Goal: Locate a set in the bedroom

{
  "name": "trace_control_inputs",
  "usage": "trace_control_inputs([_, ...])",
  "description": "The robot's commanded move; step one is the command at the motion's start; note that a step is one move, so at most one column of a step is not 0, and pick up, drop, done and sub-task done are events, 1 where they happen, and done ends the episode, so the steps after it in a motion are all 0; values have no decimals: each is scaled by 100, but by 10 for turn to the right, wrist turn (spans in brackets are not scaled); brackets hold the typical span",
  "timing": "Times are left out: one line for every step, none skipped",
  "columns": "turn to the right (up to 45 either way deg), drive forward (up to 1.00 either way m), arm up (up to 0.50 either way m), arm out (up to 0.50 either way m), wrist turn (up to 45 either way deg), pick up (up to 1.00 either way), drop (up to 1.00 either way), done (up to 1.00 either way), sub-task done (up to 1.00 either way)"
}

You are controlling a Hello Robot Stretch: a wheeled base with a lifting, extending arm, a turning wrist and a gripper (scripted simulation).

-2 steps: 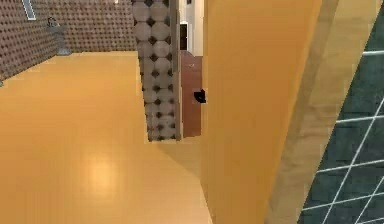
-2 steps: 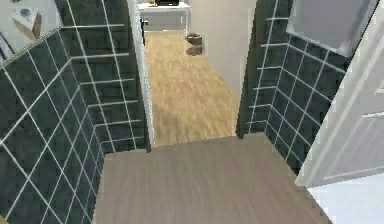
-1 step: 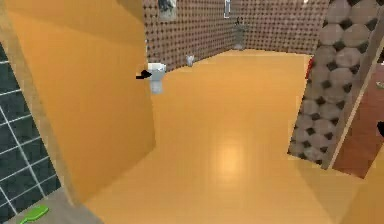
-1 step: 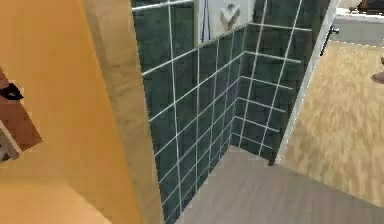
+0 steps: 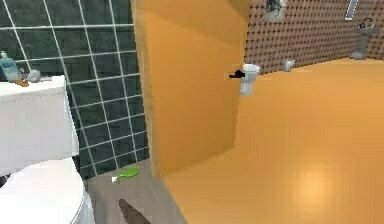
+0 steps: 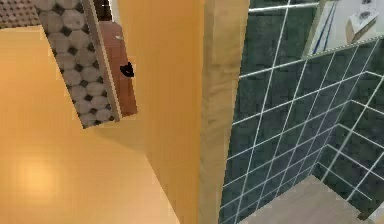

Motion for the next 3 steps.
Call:
trace_control_inputs([0, 20, 0, 0, 0, 0, 0, 0, 0])
trace_control_inputs([450, 0, 0, 0, 0, 0, 0, 0, 0])
trace_control_inputs([0, 100, 0, 0, 0, 0, 0, 0, 0])
